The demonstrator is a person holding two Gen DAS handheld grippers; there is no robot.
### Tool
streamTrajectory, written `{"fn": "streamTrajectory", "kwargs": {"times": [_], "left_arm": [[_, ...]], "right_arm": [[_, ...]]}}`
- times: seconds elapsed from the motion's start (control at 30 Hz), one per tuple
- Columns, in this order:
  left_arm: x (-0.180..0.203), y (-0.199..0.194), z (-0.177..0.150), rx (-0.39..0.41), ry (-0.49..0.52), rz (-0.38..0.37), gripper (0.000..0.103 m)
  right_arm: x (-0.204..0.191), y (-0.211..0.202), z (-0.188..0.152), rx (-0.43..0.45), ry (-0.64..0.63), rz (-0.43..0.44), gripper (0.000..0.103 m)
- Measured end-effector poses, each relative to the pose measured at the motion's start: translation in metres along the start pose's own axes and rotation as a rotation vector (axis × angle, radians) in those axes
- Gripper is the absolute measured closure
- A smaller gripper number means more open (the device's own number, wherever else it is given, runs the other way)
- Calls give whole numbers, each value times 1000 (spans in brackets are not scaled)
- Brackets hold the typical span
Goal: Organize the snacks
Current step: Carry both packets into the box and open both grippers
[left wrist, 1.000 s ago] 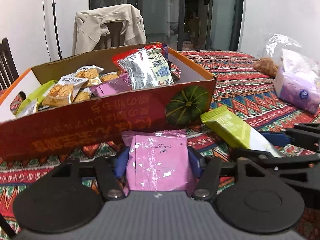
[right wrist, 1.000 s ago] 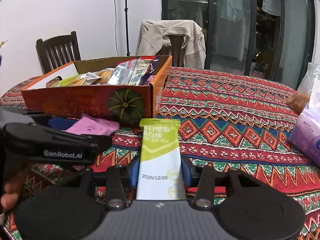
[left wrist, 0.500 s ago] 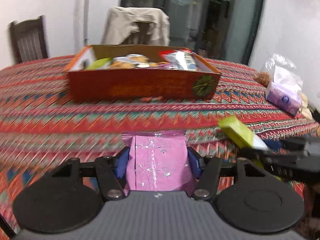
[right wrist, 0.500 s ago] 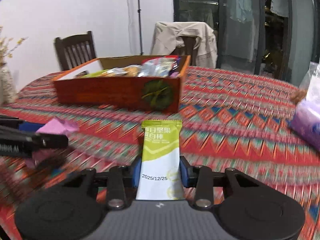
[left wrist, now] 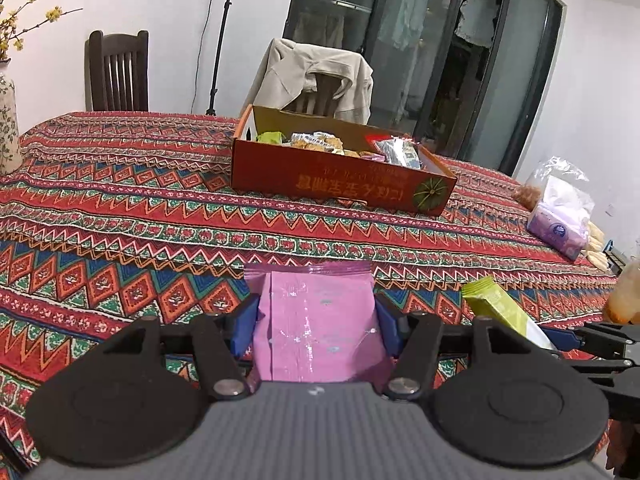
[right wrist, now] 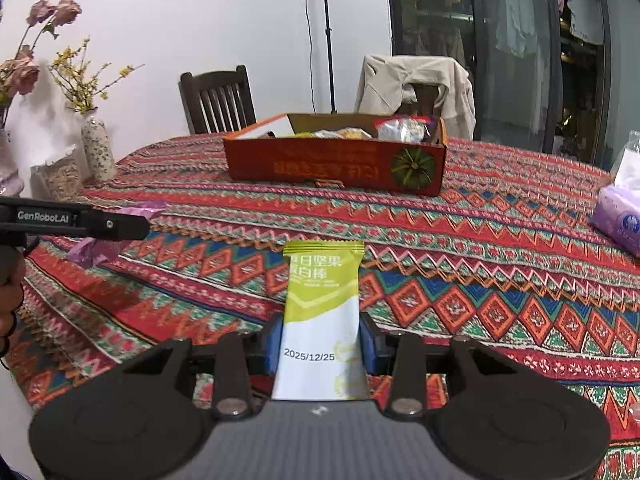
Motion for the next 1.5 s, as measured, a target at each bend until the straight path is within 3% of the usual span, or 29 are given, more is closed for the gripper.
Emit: {"fn": "streamTrajectory", "kwargs": {"times": [0.17, 0.3, 0.43, 0.57, 0.7, 0.83, 1.0, 1.17, 1.37, 1.5], "left_arm": [[-6, 1, 10, 20, -14, -27, 42], [0, 9, 49, 61, 43, -59, 42], [10, 24, 109, 138, 130, -77, 42], [9, 51, 167, 172, 136, -105, 42], [-3, 90, 208, 164, 107, -102, 42], [-20, 137, 232, 133, 48, -80, 42], [-47, 186, 242, 79, -35, -70, 42], [-61, 212, 232, 43, -36, -58, 42], [-62, 236, 216, -5, -43, -60, 42], [-56, 248, 208, -27, -38, -72, 42]], "right_arm": [[-11, -4, 7, 7, -9, 4, 65], [-13, -2, 31, 24, -13, 42, 65], [-5, -2, 87, 108, -31, 57, 65], [10, 19, 153, 180, -20, 62, 65], [24, 65, 215, 193, 31, 97, 65], [27, 124, 253, 165, 28, 66, 65], [25, 206, 259, 92, 34, 13, 65], [22, 264, 245, 33, 36, -34, 65], [15, 303, 217, -22, -48, -113, 65], [6, 296, 207, -37, -113, -104, 53]]}}
Point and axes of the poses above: each gripper's, at about its wrist camera, not at the fingertips, and y roughly the way its jaws point, x to its right, z to its top, the point moved 10 cm from there along y, roughly the way its jaws point, and after that the axes turned 9 degrees about -z, right-handed, at the moved point
